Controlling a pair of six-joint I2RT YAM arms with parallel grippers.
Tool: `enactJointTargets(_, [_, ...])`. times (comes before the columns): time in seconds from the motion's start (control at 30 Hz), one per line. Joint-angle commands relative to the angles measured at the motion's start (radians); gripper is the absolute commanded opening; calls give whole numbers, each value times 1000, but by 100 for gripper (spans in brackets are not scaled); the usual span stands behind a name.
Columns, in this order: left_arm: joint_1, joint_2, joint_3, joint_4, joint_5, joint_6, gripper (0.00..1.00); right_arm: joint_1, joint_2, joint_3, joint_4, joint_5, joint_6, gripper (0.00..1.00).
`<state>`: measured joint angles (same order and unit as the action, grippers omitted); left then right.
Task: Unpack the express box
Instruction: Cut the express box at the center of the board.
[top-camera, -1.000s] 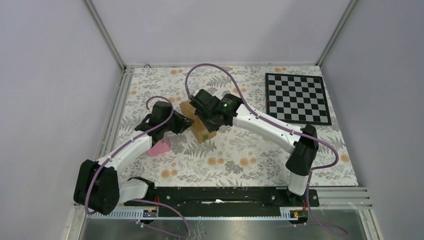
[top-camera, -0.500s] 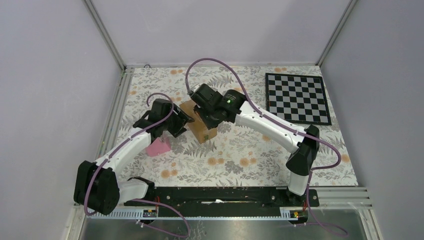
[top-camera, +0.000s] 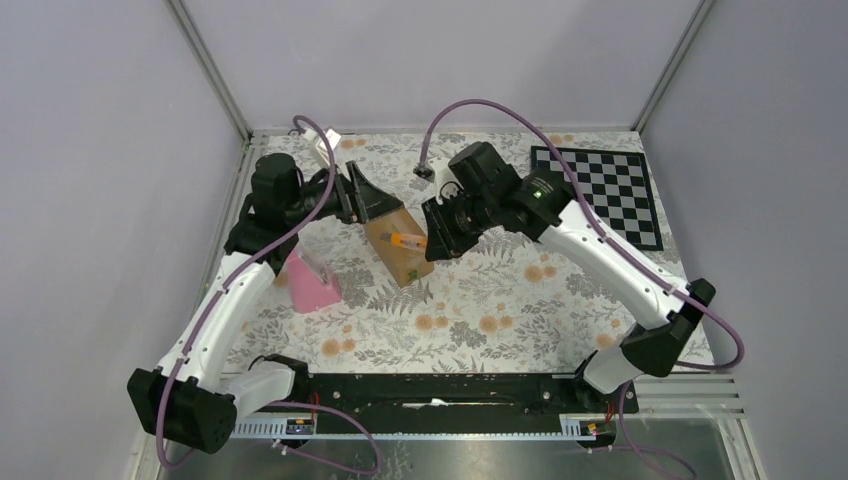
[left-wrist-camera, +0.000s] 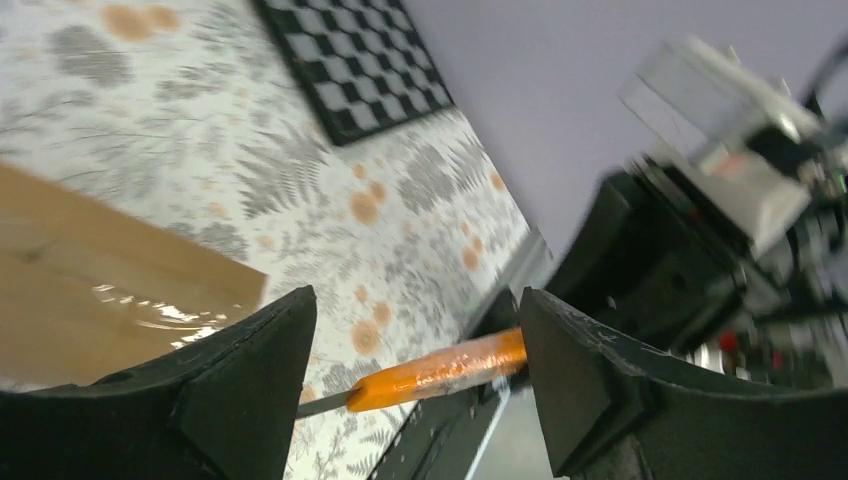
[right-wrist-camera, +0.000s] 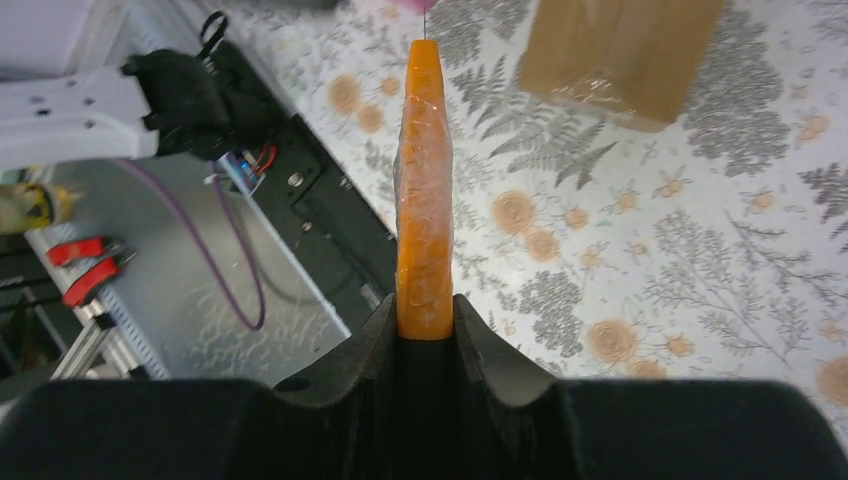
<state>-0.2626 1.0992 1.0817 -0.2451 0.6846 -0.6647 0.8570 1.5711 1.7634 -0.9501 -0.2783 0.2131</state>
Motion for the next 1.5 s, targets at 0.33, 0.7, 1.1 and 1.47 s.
enactJointTargets(0.33, [-209,-61,-109,376,586,38,67,3,-196,-52,-12,-290,-7,0])
enactJointTargets(0.7, [-257,-29,-112,294,601,100,36,1,-225,-20,32,-252,43,0])
enactJointTargets(1.1, [-265,-29,-114,334,627,70,0,-16,-238,-43,141,-216,119,0])
enactJointTargets(1.47, [-236,-30,-254,741,534,-222,0,-23,-316,-184,386,-170,307,50])
